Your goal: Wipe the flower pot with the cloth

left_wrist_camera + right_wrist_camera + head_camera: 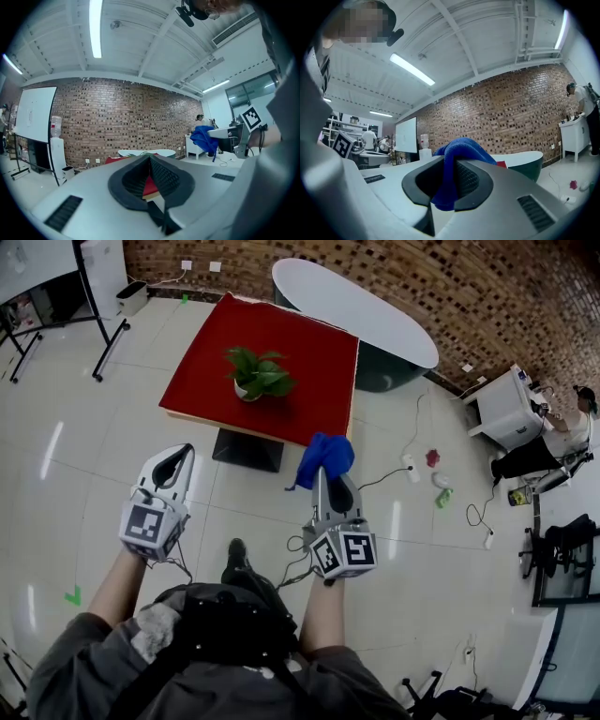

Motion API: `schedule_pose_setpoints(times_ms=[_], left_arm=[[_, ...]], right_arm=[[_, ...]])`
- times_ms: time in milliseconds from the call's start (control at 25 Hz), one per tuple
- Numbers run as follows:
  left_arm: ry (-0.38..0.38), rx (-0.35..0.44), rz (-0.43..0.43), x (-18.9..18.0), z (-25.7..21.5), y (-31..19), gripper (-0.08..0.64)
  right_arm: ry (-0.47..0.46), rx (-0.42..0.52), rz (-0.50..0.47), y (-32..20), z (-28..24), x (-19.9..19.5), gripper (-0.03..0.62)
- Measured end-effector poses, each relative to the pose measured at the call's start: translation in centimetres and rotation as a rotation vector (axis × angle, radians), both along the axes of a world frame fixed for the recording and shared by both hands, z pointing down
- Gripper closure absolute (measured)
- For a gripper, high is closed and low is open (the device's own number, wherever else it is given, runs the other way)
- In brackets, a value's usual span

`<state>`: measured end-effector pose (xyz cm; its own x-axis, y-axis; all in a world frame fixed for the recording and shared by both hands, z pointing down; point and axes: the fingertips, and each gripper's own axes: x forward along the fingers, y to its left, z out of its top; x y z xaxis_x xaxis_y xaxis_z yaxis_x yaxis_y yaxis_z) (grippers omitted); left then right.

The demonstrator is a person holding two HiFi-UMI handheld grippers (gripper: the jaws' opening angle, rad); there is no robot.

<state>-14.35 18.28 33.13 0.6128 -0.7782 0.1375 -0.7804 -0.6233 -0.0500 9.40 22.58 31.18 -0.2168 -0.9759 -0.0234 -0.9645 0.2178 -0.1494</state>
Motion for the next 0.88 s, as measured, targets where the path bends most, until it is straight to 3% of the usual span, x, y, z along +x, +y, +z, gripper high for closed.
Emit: schedule_pose_setpoints(times_ms=[160, 440, 640, 800, 880], left_arm=[[0.007, 0.012, -0.034, 2.8, 1.1, -4.3, 0.541], [-0.006, -0.052, 0.004, 6.9, 5.6, -9.5, 0.436], [-0.018, -0.094, 0.036, 8.4, 8.2, -13.7, 0.307], [-0.062, -0.083, 0.040, 8.9, 11.7, -18.4, 0.175], [-0.091, -0.083, 0.039, 9.0, 13.9, -20.8, 0.153]], right_arm=[[-0.010, -0.003, -0.014, -4.7, 0.7, 3.4, 0.535], [-0.011, -0.018, -0.066, -11.2, 2.6, 5.2, 0.535], [-0.013, -0.070, -0.078, -14.9, 4.9, 5.3, 0.535], [0.004, -0.108, -0.066, -18.4, 6.3, 5.6, 0.535], [0.014, -0.130, -0.061, -20.3, 7.3, 5.6, 0.535]])
